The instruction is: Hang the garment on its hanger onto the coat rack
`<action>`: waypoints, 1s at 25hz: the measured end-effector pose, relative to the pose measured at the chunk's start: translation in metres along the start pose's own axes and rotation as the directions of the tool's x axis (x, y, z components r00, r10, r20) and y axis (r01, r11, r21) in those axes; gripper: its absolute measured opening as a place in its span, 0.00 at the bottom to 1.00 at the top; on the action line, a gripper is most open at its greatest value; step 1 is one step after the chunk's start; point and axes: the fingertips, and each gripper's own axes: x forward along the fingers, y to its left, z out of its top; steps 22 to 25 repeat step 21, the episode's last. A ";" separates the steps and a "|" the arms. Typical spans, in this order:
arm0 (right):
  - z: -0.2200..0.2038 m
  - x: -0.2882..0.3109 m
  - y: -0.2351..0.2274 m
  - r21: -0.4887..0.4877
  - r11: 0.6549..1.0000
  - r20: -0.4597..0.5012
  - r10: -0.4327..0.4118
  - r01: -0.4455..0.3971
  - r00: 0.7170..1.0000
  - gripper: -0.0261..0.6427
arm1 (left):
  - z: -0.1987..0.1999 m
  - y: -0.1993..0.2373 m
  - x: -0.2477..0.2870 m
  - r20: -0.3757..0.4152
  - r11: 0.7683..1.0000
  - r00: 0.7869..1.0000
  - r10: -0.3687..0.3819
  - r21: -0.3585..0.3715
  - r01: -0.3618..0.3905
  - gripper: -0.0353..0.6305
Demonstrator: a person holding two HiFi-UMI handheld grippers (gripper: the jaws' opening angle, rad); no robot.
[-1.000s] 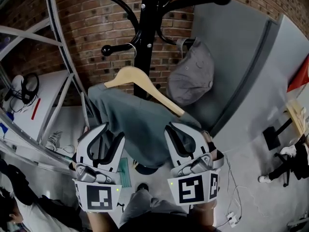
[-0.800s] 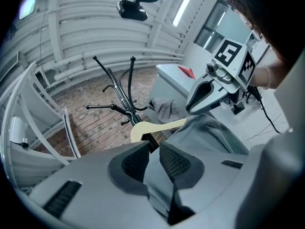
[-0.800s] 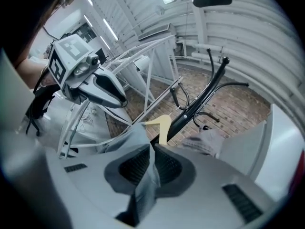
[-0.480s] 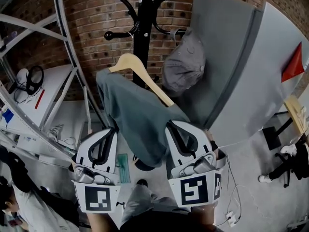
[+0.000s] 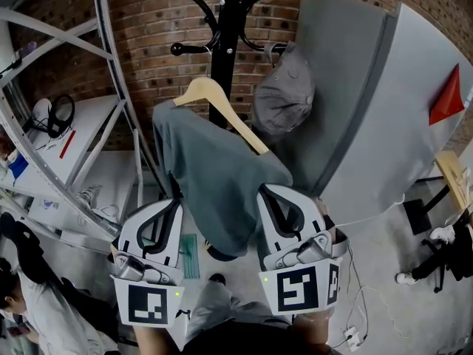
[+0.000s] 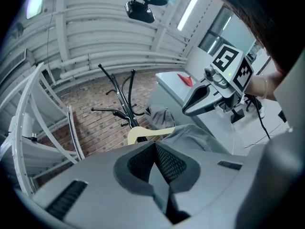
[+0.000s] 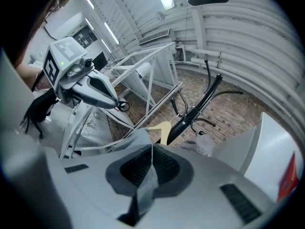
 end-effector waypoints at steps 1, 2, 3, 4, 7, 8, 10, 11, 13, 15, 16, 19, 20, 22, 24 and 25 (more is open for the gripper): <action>0.001 -0.001 0.000 0.002 1.000 0.003 0.002 -0.002 1.000 0.08 | 0.000 0.000 0.000 -0.006 1.000 1.000 -0.001 -0.009 0.001 0.06; 0.001 -0.001 0.001 0.002 1.000 0.003 0.003 -0.003 1.000 0.08 | -0.002 0.000 0.000 -0.016 1.000 1.000 -0.001 -0.017 0.001 0.06; 0.001 -0.002 0.001 0.002 1.000 0.002 0.003 -0.003 1.000 0.08 | -0.003 -0.001 0.001 -0.027 1.000 1.000 -0.002 -0.020 0.002 0.06; 0.000 -0.002 0.001 0.002 1.000 0.000 0.002 -0.002 1.000 0.08 | -0.004 -0.002 0.002 -0.038 1.000 0.999 -0.004 -0.020 0.004 0.06; -0.002 -0.005 -0.002 0.009 1.000 -0.002 -0.003 0.003 1.000 0.08 | -0.006 -0.006 0.005 -0.059 1.000 0.998 -0.012 -0.015 0.012 0.06; -0.002 -0.006 -0.003 0.011 1.000 -0.001 -0.003 0.003 1.000 0.08 | -0.006 -0.007 0.006 -0.063 1.000 0.998 -0.015 -0.014 0.014 0.06; -0.003 -0.006 -0.004 0.012 1.000 0.000 -0.003 0.003 1.000 0.08 | -0.006 -0.007 0.008 -0.069 1.000 0.997 -0.018 -0.016 0.017 0.06; -0.004 -0.006 -0.005 0.012 1.000 0.001 -0.004 0.004 1.000 0.08 | -0.007 -0.007 0.009 -0.072 1.000 0.997 -0.019 -0.016 0.018 0.06; -0.005 -0.006 -0.007 0.016 1.000 0.000 -0.007 0.007 1.000 0.08 | -0.008 -0.007 0.012 -0.077 1.000 0.997 -0.019 -0.014 0.018 0.06; -0.008 -0.005 -0.009 0.019 1.000 -0.003 -0.010 0.010 1.000 0.08 | -0.008 -0.007 0.014 -0.073 1.000 0.997 -0.017 -0.016 0.016 0.06; -0.009 -0.004 -0.009 0.020 1.000 -0.005 -0.011 0.011 1.000 0.08 | -0.007 -0.006 0.015 -0.068 1.000 0.998 -0.017 -0.018 0.016 0.06; -0.013 -0.003 -0.011 0.018 1.000 -0.010 -0.010 0.010 1.000 0.08 | -0.003 -0.007 0.019 -0.042 0.999 0.999 -0.025 -0.039 0.023 0.06; -0.014 -0.002 -0.011 0.017 1.000 -0.011 -0.008 0.009 1.000 0.08 | -0.002 -0.007 0.020 -0.032 0.998 0.999 -0.026 -0.049 0.025 0.06; -0.015 -0.001 -0.011 0.015 1.000 -0.012 -0.007 0.007 1.000 0.08 | -0.001 -0.007 0.021 -0.023 0.998 0.999 -0.028 -0.060 0.026 0.06; -0.015 -0.001 -0.011 0.015 1.000 -0.012 -0.007 0.007 1.000 0.08 | -0.001 -0.007 0.021 -0.023 0.998 0.999 -0.028 -0.060 0.026 0.06; -0.015 -0.001 -0.011 0.015 1.000 -0.012 -0.007 0.007 1.000 0.08 | -0.001 -0.007 0.021 -0.023 0.998 0.999 -0.028 -0.060 0.026 0.06</action>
